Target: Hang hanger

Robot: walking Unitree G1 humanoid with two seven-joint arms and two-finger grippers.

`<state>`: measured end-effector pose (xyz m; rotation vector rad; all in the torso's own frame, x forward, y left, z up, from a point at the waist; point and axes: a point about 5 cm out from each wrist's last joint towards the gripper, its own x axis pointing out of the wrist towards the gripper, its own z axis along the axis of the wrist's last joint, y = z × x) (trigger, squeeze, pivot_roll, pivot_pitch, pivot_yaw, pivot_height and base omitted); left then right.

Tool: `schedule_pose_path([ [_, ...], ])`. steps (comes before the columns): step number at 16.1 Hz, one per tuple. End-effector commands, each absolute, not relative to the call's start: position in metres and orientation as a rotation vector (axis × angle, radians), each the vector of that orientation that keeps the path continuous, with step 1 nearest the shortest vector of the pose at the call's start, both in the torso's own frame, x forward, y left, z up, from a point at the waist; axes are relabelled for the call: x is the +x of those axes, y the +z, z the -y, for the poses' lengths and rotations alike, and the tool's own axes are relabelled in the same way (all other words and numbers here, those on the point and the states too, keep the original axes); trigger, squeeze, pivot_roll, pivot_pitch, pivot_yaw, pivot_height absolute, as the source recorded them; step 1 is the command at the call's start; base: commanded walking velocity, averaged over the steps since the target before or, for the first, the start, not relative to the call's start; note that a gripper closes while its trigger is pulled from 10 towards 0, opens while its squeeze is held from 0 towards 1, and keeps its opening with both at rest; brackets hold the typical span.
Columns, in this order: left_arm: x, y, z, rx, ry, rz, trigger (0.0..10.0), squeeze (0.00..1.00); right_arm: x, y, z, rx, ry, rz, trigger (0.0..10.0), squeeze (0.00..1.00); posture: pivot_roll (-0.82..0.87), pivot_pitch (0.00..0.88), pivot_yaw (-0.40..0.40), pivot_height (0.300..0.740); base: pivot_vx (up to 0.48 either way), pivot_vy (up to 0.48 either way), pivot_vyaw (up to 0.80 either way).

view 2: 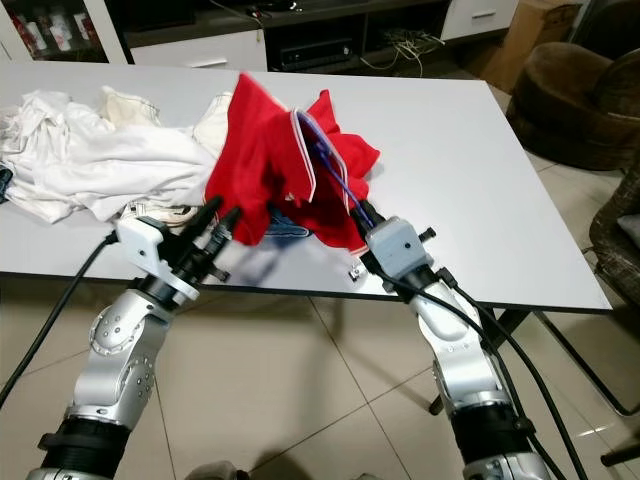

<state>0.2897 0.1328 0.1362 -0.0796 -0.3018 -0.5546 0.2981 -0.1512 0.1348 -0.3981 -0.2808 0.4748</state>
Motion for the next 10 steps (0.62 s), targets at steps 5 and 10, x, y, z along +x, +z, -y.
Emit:
schedule_pose_path([
  [5,0.279,0.137,-0.125,-0.049,-0.603,0.281,10.0,0.0,0.288,0.147,0.147,-0.437,0.52,0.362,10.0,0.0,0.09,0.0,0.03,0.74,0.0,0.0,0.0],
  [10,0.267,0.125,-0.118,-0.021,-0.618,0.248,10.0,0.0,0.281,0.134,0.137,-0.482,0.596,0.335,10.0,0.0,0.1,0.0,0.017,0.74,0.0,0.0,0.0],
])
